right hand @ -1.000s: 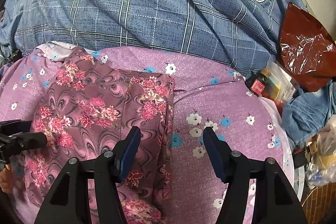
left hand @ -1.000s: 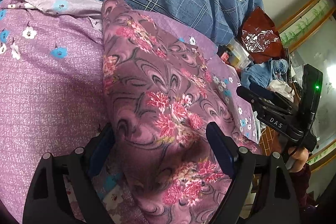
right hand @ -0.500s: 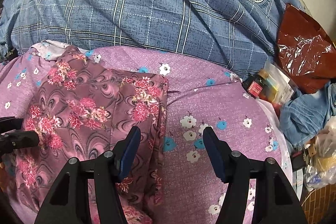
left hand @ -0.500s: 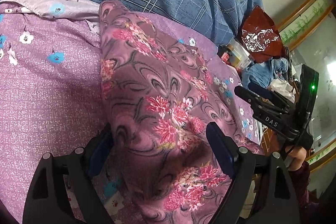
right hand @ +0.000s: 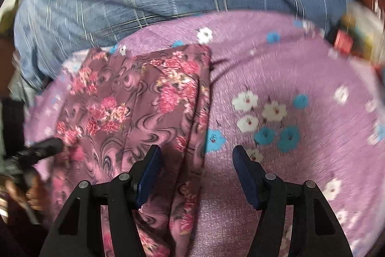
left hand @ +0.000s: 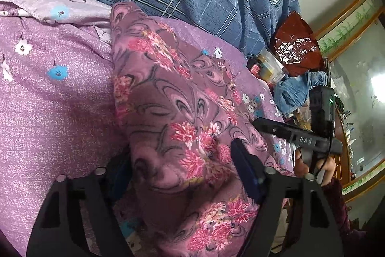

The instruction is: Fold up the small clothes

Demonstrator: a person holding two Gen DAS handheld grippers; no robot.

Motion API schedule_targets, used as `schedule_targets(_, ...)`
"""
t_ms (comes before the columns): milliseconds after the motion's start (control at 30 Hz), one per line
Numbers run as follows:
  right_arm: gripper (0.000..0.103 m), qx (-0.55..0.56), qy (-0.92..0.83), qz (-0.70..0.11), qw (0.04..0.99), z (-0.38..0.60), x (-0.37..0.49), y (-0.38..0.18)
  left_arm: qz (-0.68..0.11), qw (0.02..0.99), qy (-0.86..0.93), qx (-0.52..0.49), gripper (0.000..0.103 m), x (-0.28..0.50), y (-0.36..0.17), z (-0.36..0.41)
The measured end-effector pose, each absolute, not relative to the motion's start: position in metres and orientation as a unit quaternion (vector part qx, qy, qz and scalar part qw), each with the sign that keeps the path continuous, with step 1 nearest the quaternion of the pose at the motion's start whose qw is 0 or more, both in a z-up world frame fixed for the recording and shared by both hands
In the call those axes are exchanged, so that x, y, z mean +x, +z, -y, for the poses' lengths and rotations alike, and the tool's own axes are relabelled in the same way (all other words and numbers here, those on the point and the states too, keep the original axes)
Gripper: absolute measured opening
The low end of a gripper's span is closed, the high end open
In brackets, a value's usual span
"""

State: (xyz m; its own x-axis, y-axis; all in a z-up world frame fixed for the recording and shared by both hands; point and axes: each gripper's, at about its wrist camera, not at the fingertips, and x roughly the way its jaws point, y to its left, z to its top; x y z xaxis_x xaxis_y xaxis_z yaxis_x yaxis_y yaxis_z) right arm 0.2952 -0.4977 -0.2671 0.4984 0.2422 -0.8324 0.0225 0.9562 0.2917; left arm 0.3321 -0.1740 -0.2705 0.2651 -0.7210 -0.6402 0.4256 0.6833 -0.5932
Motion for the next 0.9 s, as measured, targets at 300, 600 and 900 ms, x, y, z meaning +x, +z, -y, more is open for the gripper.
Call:
schedule_targets(300, 0.068, 0.262, 0.156, -0.493, 0.815, 0.526, 0.296, -0.286, -0.492, 0.772, -0.370, -0.154, 0.077, 0.334, -0.273, 0.177)
schedule_targets(600, 0.080, 0.254, 0.208, -0.507, 0.797, 0.490, 0.306, -0.286, -0.480, 0.774, -0.382, -0.159, 0.077, 0.330, -0.266, 0.177)
schedule_targets(900, 0.061, 0.244, 0.182, -0.497, 0.812, 0.465, 0.303, -0.284, -0.466, 0.789, -0.378, -0.132, 0.073, 0.320, -0.258, 0.187)
